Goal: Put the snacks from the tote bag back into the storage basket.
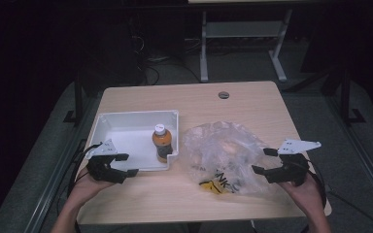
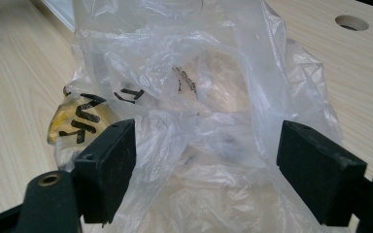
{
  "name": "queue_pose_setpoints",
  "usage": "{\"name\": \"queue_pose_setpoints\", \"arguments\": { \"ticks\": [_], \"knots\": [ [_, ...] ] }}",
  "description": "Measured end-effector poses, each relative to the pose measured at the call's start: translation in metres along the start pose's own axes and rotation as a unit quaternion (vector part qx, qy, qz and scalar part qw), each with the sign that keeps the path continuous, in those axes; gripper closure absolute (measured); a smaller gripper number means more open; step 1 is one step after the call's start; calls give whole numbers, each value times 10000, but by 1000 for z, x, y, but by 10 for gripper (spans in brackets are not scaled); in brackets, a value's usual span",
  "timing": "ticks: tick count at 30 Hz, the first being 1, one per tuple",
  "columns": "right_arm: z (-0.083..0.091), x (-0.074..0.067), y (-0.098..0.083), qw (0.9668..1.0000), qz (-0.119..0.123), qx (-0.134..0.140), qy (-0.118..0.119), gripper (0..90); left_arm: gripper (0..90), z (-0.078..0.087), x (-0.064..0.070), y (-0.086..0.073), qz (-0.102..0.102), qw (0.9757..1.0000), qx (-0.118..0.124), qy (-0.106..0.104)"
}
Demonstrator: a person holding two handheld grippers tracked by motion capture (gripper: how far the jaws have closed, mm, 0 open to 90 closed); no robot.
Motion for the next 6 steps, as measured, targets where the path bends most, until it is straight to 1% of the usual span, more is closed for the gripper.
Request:
{"name": "queue_pose_setpoints", "arguments": {
  "ticks": [5, 6],
  "knots": [
    [1, -1, -1, 10000, 17, 2, -19, 214, 253, -7, 5, -5, -51, 10000, -6, 41],
    [1, -1, -1, 10000, 32, -7, -28, 214, 253, -8, 5, -6, -99, 9999, -24, 65]
  ]
}}
Point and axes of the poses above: each handheld gripper's, and its own axes: z roughly backward along the jaws, y roughly out of its top, x roughly to its right, the point moved 10 cm from there along -z, roughly forward along the jaws, and after that the axes turned 2 degrees about -x, right-handed, at the moved point
